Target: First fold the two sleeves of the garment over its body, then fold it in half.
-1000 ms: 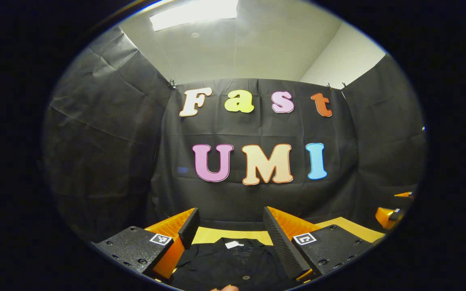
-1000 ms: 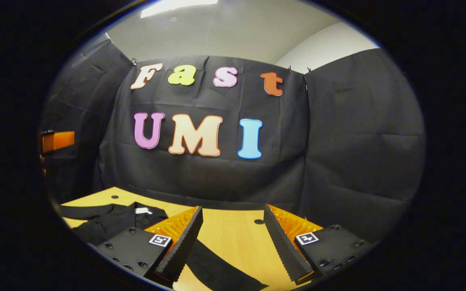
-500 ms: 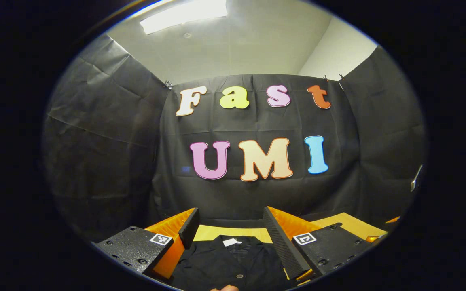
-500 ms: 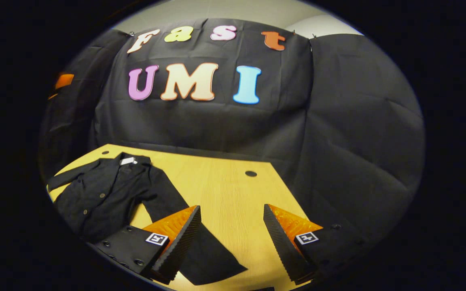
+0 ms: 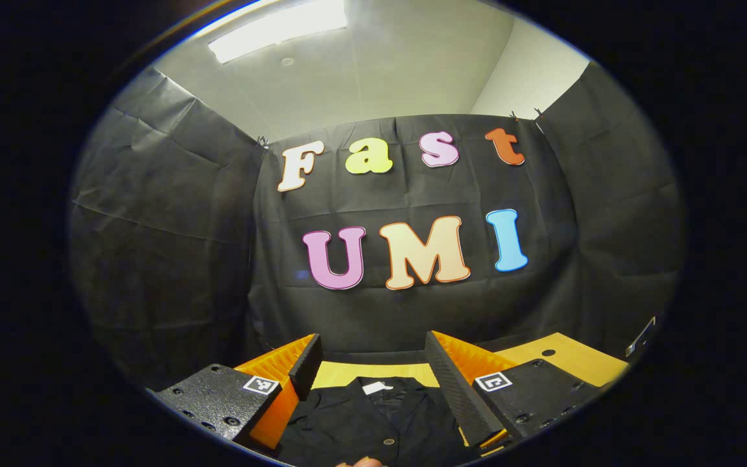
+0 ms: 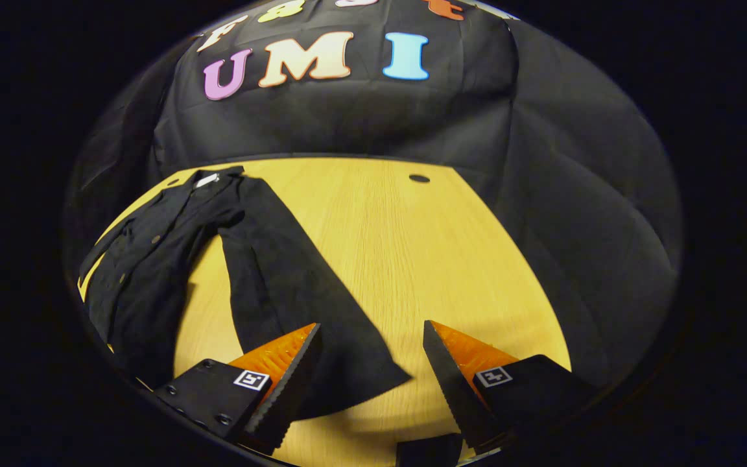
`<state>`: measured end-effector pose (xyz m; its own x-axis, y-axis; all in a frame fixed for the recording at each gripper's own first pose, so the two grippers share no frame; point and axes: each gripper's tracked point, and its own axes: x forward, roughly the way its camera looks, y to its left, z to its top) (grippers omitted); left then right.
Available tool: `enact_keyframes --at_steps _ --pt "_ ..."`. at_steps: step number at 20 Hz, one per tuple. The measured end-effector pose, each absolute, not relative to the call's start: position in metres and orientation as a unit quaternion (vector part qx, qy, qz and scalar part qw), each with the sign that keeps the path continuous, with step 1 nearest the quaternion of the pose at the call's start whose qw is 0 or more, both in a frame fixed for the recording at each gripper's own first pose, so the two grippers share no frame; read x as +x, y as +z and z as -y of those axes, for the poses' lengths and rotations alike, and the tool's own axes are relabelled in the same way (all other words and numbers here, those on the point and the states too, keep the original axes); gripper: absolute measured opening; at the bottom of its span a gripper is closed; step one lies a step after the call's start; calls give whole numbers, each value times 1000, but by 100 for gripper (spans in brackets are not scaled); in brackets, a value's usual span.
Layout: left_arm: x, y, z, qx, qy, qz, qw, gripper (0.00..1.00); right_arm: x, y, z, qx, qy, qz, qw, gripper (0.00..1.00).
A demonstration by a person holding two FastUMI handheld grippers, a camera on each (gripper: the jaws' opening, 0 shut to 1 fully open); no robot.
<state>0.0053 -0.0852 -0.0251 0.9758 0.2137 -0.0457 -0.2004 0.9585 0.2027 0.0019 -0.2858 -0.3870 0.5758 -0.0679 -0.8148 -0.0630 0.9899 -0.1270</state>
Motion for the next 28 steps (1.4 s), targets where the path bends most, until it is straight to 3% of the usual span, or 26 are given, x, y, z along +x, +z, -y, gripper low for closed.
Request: enact_keyframes --at_steps 1,5,7,11,18,28 --pt "4 -27 83 99 108 -36 989 94 -5 -398 287 -65 -3 -476 877 100" --pt "-1 -31 71 101 120 -42 987 97 -17 -412 284 -31 3 -505 863 92" --pt "-2 -33 63 98 126 -42 986 93 -13 -410 278 -24 14 -499 866 81" --pt "-1 -40 41 86 133 -42 986 97 -2 -409 266 31 0 -500 865 11" --pt "-11 -45 -39 82 176 -49 980 97 58 -337 207 62 3 -427 902 11" --pt "-29 -47 -152 91 234 -64 966 97 131 -255 29 58 103 -346 931 10"
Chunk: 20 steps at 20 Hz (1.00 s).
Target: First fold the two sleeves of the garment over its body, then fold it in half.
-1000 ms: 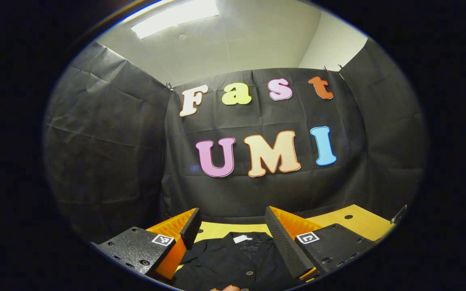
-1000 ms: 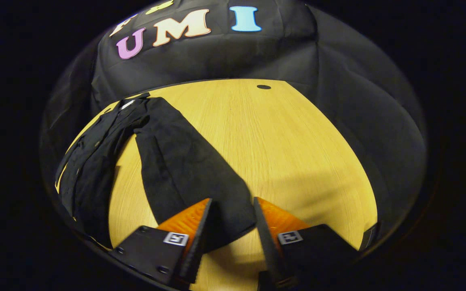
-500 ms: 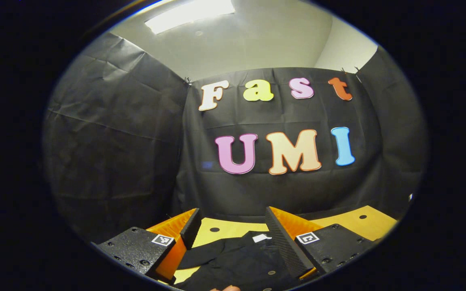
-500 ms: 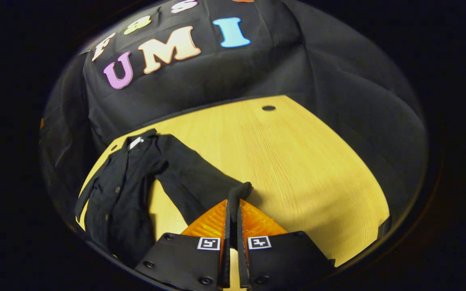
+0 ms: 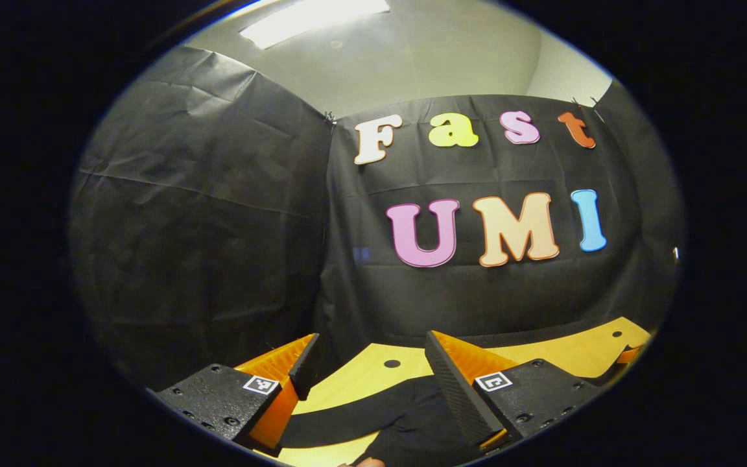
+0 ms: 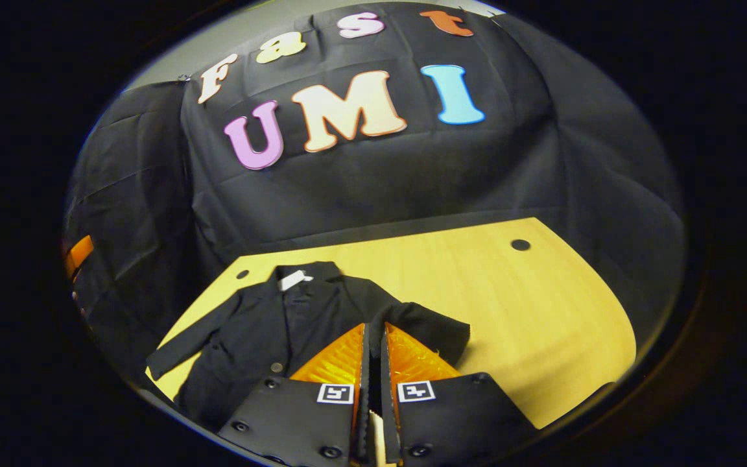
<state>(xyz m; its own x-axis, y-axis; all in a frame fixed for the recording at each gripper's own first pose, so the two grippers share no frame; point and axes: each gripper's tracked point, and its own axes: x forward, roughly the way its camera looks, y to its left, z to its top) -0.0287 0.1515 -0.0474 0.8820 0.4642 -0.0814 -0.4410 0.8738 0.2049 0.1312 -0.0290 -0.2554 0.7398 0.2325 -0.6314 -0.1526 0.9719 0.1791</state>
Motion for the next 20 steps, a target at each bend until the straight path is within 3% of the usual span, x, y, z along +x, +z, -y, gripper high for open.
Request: enact_keyframes --at_steps 5,6,14,16,20 --pt "-43 -52 -203 86 255 -71 960 94 143 -243 -52 46 143 -331 931 11" --pt "-44 -52 -214 86 257 -72 960 97 144 -241 -66 43 149 -330 931 11" --pt "-53 -70 -285 74 260 -91 958 98 153 -241 -182 27 185 -322 928 10" --pt "-58 -72 -301 80 261 -95 958 94 157 -244 -209 23 195 -320 927 14" --pt "-72 -79 -330 82 267 -104 955 97 160 -258 -261 5 214 -325 921 10"
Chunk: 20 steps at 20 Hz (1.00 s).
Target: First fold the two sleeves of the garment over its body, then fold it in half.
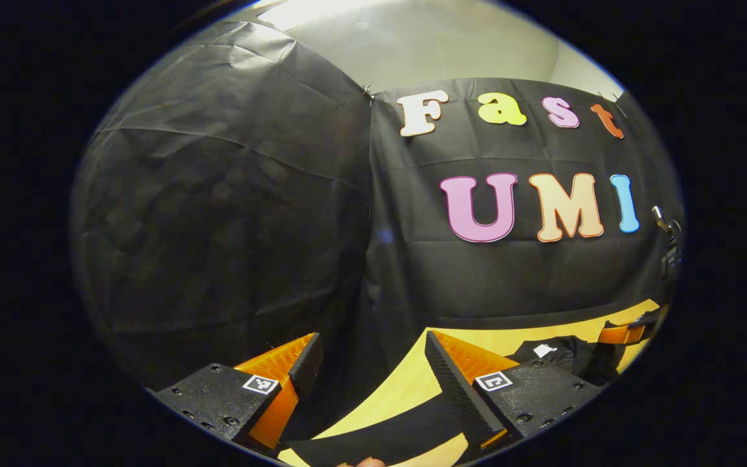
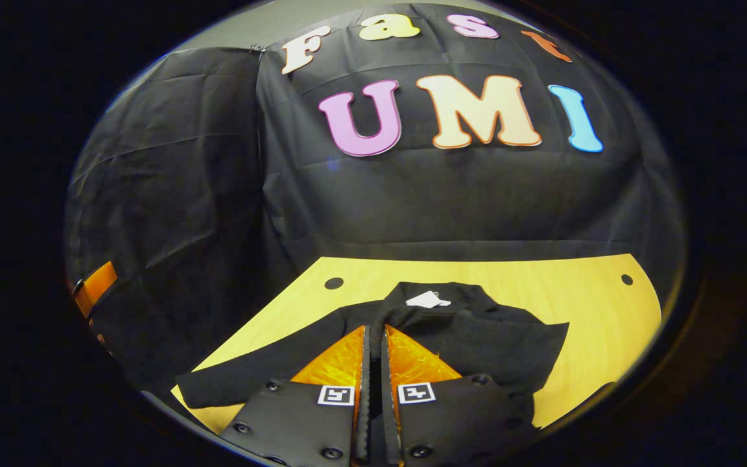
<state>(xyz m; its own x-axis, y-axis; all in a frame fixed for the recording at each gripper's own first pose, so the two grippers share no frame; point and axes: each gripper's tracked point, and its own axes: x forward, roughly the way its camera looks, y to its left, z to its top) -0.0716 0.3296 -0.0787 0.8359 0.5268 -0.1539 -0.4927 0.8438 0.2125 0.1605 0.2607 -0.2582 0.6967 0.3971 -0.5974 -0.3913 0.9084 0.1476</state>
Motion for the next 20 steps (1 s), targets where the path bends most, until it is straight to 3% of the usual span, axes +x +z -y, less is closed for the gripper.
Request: enact_keyframes --at_steps 9,10,13,20 --pt "-112 -141 -378 73 284 -176 940 97 167 -285 -317 -12 229 -332 915 13" --pt "-116 -150 -380 68 283 -188 938 91 165 -282 -321 0 232 -330 915 34" --pt "-131 -188 -386 53 285 -231 929 99 176 -268 -314 -5 215 -302 929 97" --pt "-179 -283 -382 1 293 -355 888 95 172 -266 -284 -37 196 -301 932 98"
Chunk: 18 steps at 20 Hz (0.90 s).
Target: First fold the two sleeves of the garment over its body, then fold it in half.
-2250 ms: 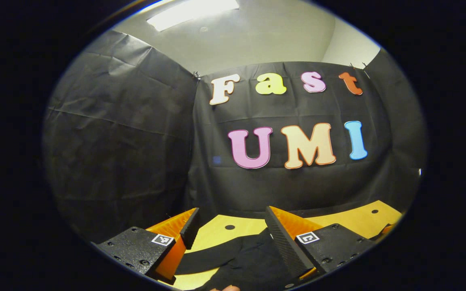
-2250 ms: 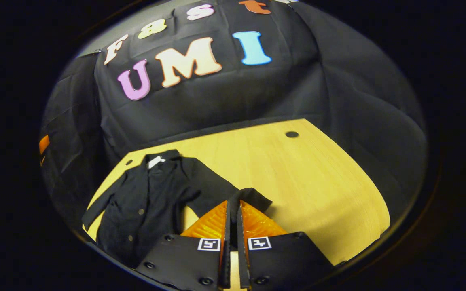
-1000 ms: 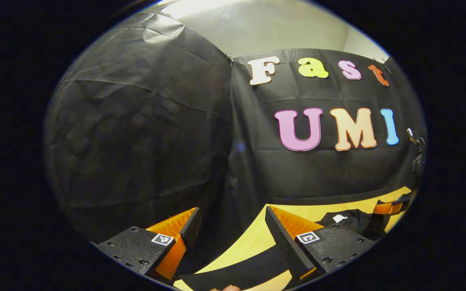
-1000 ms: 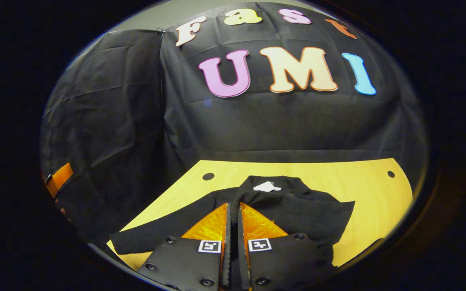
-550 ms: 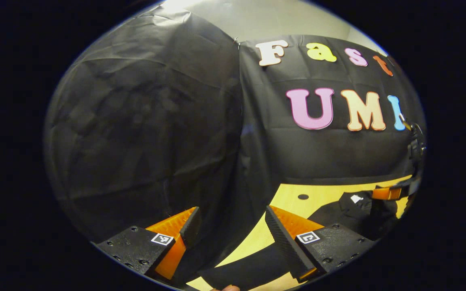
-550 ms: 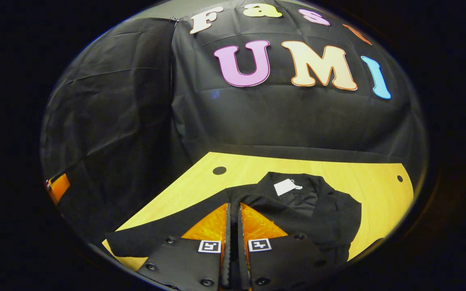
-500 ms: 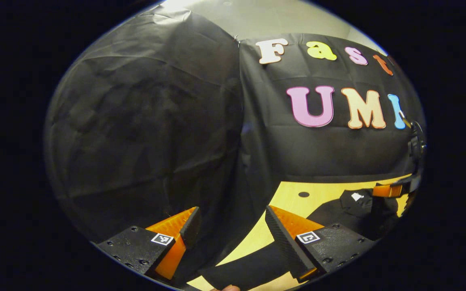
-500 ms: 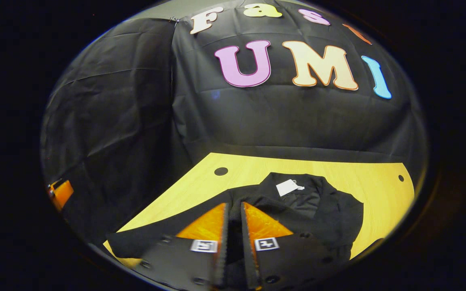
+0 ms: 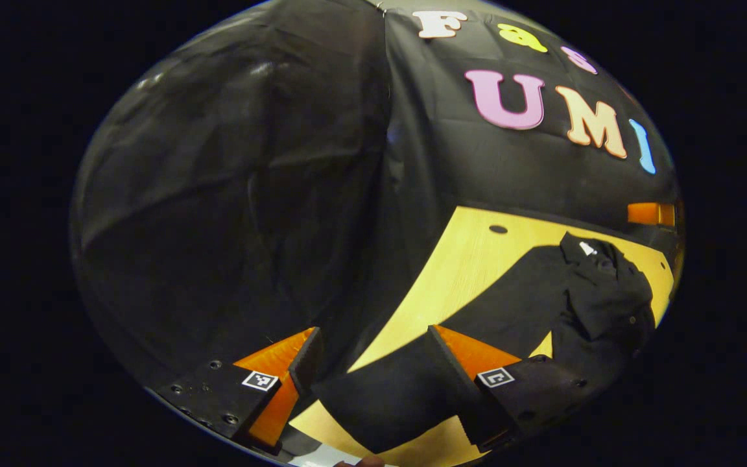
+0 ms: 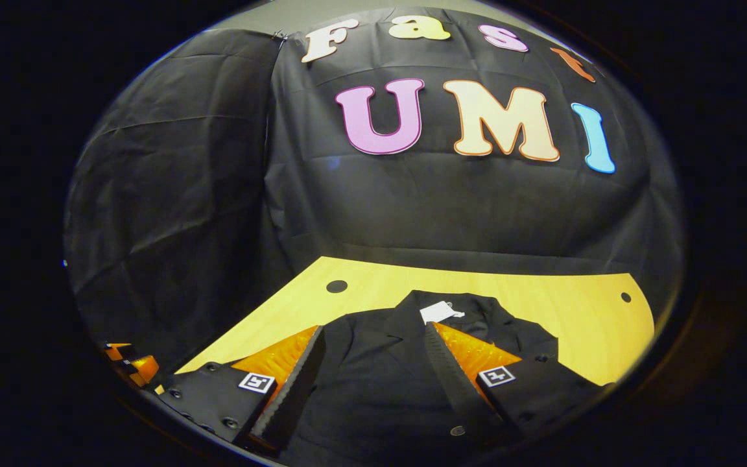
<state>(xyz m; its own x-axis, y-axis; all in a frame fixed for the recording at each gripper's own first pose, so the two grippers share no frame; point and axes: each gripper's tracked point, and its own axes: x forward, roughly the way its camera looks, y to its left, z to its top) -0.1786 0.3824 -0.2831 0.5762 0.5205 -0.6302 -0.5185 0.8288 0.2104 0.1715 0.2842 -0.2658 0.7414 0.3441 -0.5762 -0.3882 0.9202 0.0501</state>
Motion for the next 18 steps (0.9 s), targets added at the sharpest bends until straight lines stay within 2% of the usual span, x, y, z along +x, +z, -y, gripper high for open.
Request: enact_keyframes --at_steps 9,12,13,16,18 --pt "-212 -345 -375 -51 313 -421 850 96 155 -273 -253 -54 182 -319 928 100" --pt "-220 -360 -367 -65 321 -439 836 96 154 -266 -247 -57 180 -313 931 98" --pt "-216 -361 -369 -55 320 -431 842 97 154 -264 -244 -59 180 -310 932 100" --pt "-213 -361 -364 -51 316 -423 848 96 152 -261 -240 -61 177 -307 933 98" --pt "-209 -363 -361 -53 312 -414 854 92 150 -259 -236 -62 176 -304 934 98"
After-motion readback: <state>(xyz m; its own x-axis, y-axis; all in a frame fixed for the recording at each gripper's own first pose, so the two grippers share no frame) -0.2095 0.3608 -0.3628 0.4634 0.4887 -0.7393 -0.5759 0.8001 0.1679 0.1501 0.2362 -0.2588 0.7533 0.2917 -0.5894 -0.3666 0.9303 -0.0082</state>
